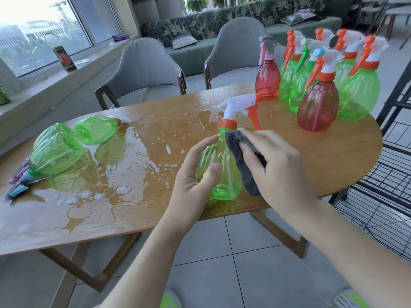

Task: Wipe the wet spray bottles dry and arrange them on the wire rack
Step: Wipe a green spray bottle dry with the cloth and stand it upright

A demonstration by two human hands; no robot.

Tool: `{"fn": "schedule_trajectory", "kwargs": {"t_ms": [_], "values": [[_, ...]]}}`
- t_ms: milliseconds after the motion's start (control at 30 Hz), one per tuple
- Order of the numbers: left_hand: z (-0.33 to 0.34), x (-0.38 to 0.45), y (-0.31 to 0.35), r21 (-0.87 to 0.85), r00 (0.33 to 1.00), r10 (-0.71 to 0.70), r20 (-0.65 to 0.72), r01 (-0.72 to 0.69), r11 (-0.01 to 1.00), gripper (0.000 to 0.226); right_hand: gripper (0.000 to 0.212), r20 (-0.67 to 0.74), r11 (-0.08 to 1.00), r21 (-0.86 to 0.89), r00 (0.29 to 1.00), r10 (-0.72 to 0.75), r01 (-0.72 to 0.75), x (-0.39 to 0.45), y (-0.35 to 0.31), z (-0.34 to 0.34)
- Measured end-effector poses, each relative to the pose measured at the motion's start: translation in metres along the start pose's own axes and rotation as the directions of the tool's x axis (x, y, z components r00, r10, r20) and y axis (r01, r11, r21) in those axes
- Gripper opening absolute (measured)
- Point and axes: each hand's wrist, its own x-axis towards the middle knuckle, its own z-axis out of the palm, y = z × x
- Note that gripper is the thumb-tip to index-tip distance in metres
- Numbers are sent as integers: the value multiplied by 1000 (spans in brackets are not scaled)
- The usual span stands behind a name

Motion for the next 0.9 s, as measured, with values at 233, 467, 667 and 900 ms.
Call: {"fn": "schedule_trajectory", "kwargs": {"t_ms": [233,467,667,900], "values": [[-1,5,0,83,999,40,8,-41,996,40,29,18,998,-8,998,64,-64,-5,-6,-1],[-14,10,2,-101,996,-91,-9,90,991,42,29,41,997,71,999,22,-25,-18,-7,-2],[-16,8,1,-107,993,-113,26,115,988,42,31,99,939,284,980,171,-192,-14,-4,-2],[-4,11,4,-60,995,-78,-68,74,995,37,33,156,834,446,946,286,-325,-22,-2,-3]]}}
